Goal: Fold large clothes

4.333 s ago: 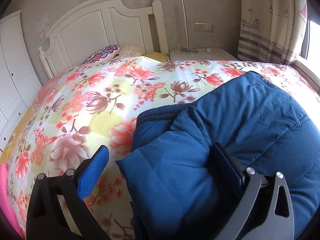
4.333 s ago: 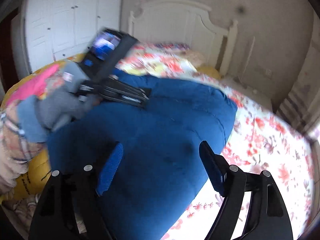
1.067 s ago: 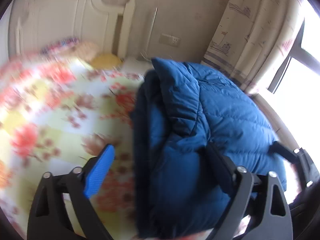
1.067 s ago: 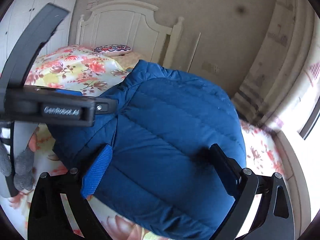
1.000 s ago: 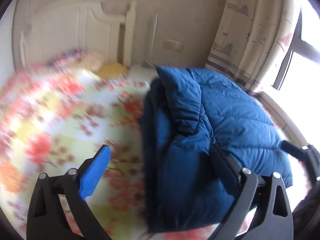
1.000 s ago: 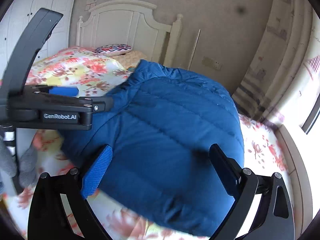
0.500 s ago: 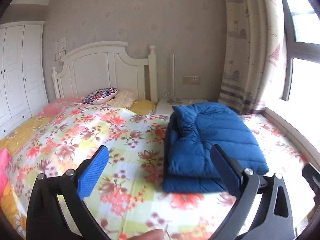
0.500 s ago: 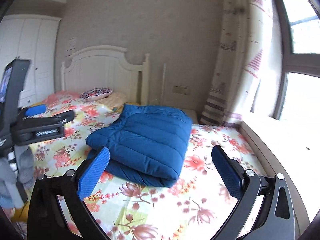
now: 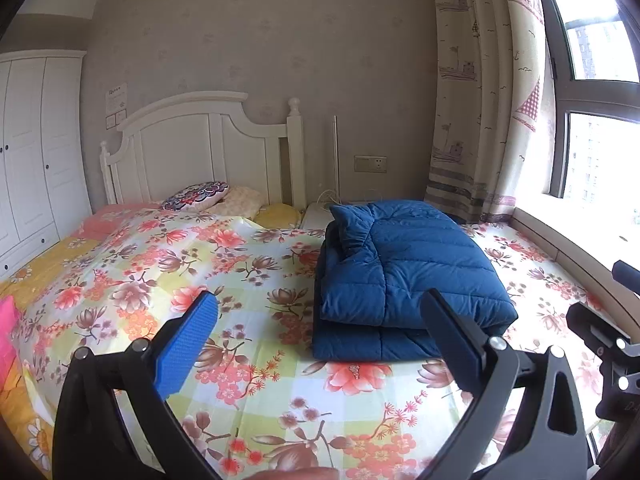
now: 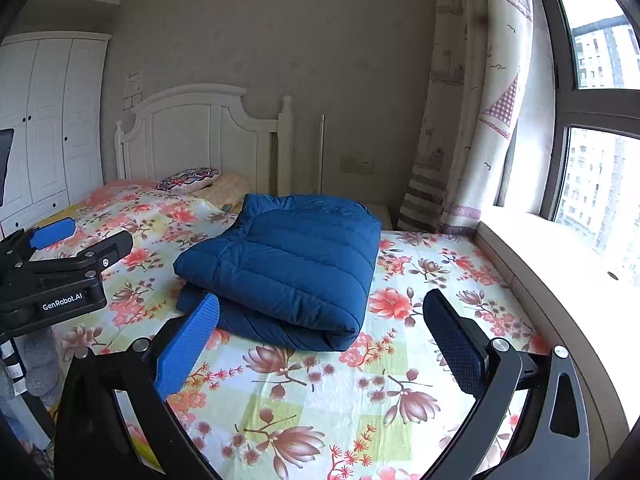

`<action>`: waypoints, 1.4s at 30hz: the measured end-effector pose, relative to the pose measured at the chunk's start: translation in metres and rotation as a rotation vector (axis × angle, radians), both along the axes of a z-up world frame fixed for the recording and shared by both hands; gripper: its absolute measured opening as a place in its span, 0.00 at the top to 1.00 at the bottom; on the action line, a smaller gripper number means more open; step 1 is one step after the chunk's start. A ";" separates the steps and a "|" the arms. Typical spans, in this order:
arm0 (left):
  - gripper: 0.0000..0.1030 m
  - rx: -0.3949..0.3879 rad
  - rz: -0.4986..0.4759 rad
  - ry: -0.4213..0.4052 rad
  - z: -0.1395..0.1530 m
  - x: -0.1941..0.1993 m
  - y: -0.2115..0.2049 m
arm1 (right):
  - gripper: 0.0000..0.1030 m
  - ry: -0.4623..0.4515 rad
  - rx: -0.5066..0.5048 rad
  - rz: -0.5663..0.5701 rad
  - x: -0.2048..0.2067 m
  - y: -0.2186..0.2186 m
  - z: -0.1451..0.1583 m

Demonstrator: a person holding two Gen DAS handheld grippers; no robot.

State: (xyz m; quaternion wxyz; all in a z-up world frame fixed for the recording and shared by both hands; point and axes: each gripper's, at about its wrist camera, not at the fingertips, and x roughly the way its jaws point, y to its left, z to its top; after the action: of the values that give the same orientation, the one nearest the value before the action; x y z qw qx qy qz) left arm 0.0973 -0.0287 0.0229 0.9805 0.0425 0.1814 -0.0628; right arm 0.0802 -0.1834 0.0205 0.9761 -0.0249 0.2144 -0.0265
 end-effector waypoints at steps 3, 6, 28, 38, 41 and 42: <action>0.02 0.001 -0.005 0.004 0.000 -0.001 -0.001 | 0.05 -0.003 0.003 -0.003 -0.002 -0.001 0.002; 0.02 0.002 -0.006 0.002 0.000 -0.001 0.000 | 0.05 -0.009 0.001 -0.006 -0.004 -0.001 0.004; 0.02 0.020 -0.022 0.007 -0.003 -0.003 -0.002 | 0.05 -0.015 -0.001 -0.006 -0.004 0.000 0.005; 0.02 0.021 -0.021 0.007 -0.003 -0.003 -0.003 | 0.05 -0.014 0.000 -0.006 -0.004 0.000 0.005; 0.02 0.022 -0.023 0.008 -0.003 -0.003 -0.002 | 0.05 -0.013 -0.001 -0.005 -0.004 0.001 0.005; 0.02 0.021 -0.023 0.008 -0.003 -0.003 -0.002 | 0.05 -0.013 -0.002 -0.005 -0.004 0.001 0.005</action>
State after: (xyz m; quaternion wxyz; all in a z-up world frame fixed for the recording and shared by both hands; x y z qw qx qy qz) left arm 0.0940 -0.0311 0.0201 0.9785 0.0546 0.1855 -0.0724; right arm 0.0764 -0.1821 0.0251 0.9774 -0.0250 0.2081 -0.0291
